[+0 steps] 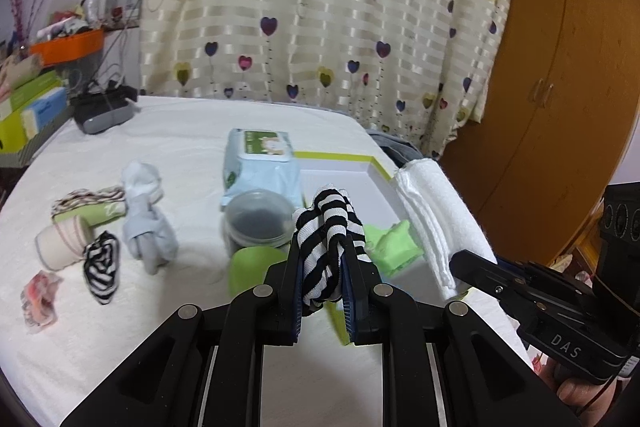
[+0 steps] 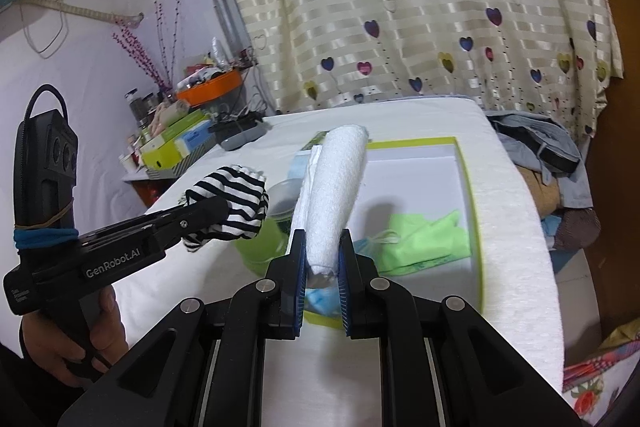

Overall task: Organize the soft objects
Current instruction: 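Carry the striped sock and white towel with both grippers into the white box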

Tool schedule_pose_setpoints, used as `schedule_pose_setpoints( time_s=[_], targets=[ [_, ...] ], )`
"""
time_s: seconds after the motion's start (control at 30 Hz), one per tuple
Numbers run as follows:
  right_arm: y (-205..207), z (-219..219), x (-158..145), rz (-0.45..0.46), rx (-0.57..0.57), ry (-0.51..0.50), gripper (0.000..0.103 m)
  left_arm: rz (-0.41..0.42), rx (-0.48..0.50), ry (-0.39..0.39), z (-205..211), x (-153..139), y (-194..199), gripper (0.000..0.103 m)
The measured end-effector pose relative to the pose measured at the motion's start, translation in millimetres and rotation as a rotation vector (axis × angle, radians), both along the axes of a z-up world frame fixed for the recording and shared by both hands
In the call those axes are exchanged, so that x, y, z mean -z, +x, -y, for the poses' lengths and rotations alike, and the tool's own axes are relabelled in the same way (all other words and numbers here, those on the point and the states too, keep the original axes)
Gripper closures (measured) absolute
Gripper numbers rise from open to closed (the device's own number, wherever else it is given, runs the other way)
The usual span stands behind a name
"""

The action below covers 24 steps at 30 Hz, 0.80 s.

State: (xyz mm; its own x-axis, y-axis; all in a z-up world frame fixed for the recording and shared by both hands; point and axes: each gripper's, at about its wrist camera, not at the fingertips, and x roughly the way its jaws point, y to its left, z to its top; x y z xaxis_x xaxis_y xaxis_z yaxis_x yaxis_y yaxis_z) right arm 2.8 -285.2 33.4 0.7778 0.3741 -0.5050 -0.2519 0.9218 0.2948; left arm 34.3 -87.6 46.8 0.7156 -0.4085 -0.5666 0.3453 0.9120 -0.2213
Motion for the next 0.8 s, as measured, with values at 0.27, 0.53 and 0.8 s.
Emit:
schedule_pose_setpoints(
  time_s=[0.27,0.53,0.8],
  targets=[
    [9,28,8,-0.030,0.068,0.005,0.088,-0.020,0.042,0.000,25,4,14,0.088],
    [31,42,29,-0.100,0.102,-0.005,0.088,-0.056,0.079,0.011,49,16,33,0.088],
    [51,48,48,-0.157,0.113,-0.026,0.088,-0.104,0.094,0.019,68,33,59,0.088]
  ],
)
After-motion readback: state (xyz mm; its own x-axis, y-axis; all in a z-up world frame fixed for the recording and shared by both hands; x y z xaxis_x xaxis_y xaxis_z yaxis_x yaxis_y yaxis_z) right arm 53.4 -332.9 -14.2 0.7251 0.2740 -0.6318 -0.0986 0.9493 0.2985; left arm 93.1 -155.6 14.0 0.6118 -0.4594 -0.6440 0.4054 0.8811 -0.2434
